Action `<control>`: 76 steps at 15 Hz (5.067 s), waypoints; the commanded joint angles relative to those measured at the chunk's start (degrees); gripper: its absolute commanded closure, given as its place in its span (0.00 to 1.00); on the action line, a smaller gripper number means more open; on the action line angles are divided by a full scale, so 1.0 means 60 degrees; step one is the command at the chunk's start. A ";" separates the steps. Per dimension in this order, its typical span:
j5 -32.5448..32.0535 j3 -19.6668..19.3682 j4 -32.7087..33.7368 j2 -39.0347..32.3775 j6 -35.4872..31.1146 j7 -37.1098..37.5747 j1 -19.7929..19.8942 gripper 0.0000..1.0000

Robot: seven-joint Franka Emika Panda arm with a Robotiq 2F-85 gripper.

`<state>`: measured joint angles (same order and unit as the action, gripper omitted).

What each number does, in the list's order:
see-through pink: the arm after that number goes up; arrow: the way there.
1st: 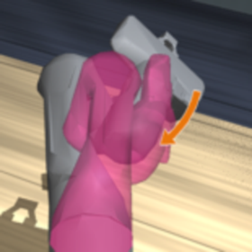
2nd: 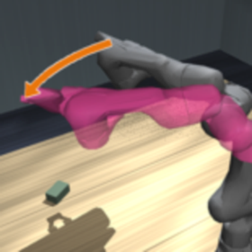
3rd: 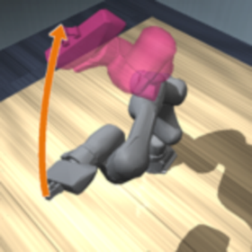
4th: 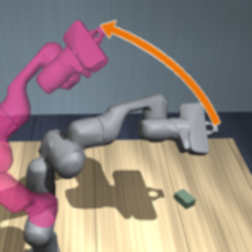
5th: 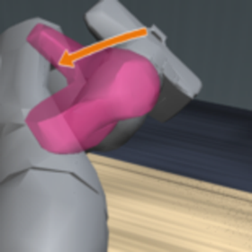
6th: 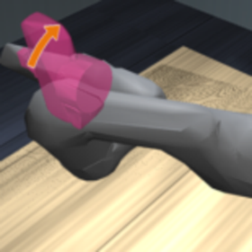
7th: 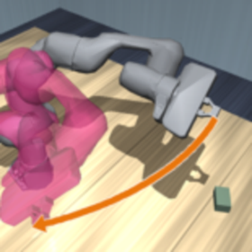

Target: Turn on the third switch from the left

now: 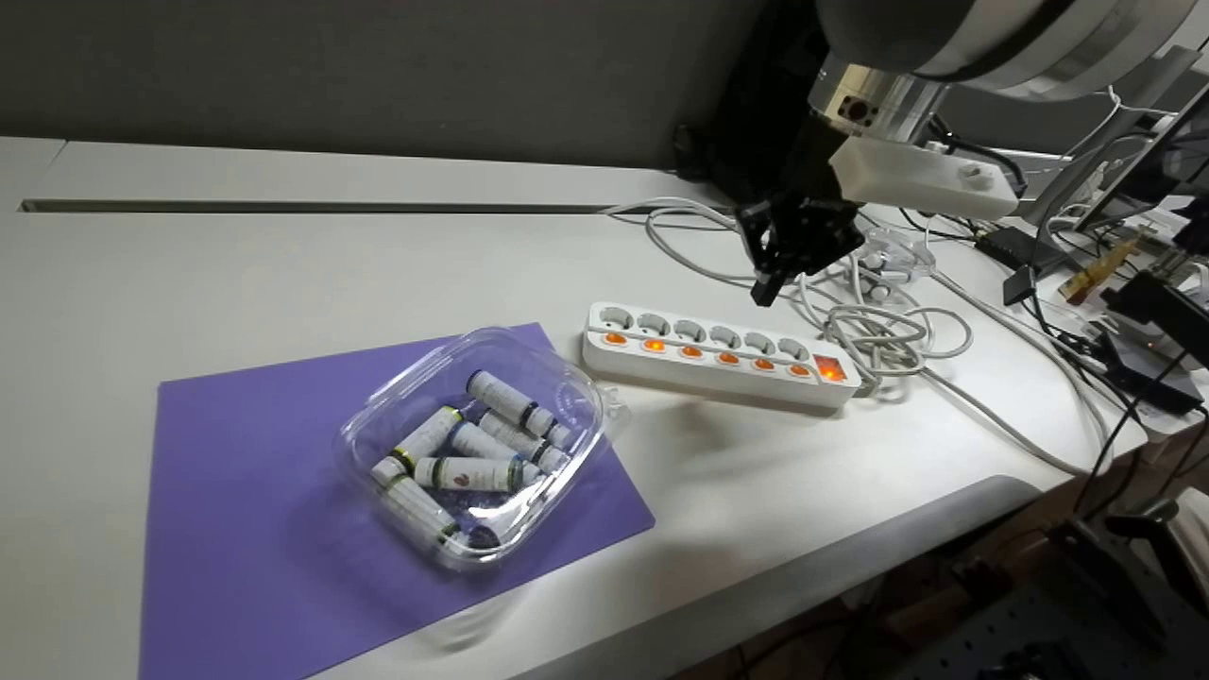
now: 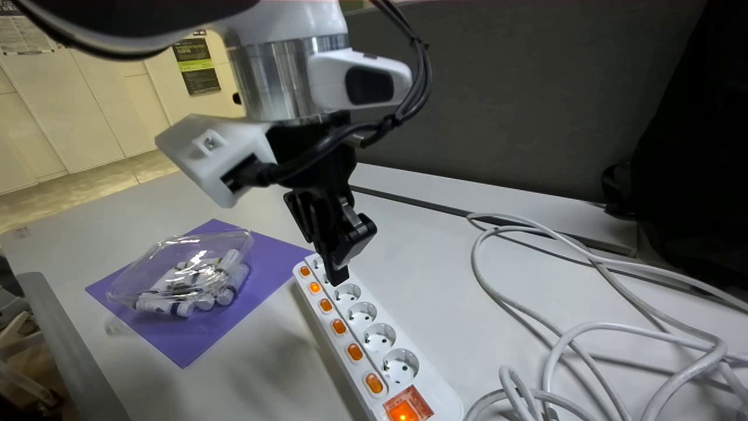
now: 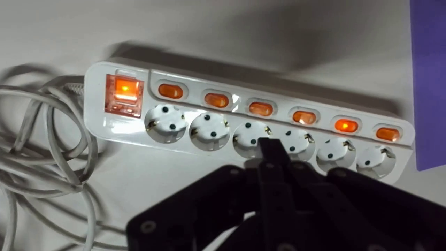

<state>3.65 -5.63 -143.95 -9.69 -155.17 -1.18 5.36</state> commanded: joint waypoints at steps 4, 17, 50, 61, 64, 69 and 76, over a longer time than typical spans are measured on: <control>-0.0203 0.0407 0.0278 -0.1059 -0.0526 0.0149 -0.0342 1.00; -0.0133 0.0719 0.0624 -0.1888 -0.0870 -0.0278 -0.0360 1.00; -0.0620 0.0972 0.0928 -0.2001 -0.0282 -0.1345 -0.0213 1.00; -0.0395 0.1217 0.0667 -0.1635 -0.0979 -0.1361 -0.0137 1.00; -0.0241 0.1205 0.0562 -0.1438 -0.1015 -0.1335 -0.0052 1.00; -0.0114 0.1150 0.0647 -0.1410 -0.0987 -0.1314 0.0030 1.00; -0.0117 0.1093 0.0782 -0.1650 -0.0941 -0.1263 0.0073 1.00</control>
<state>2.52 0.93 -139.25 -19.60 -161.09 -9.42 5.36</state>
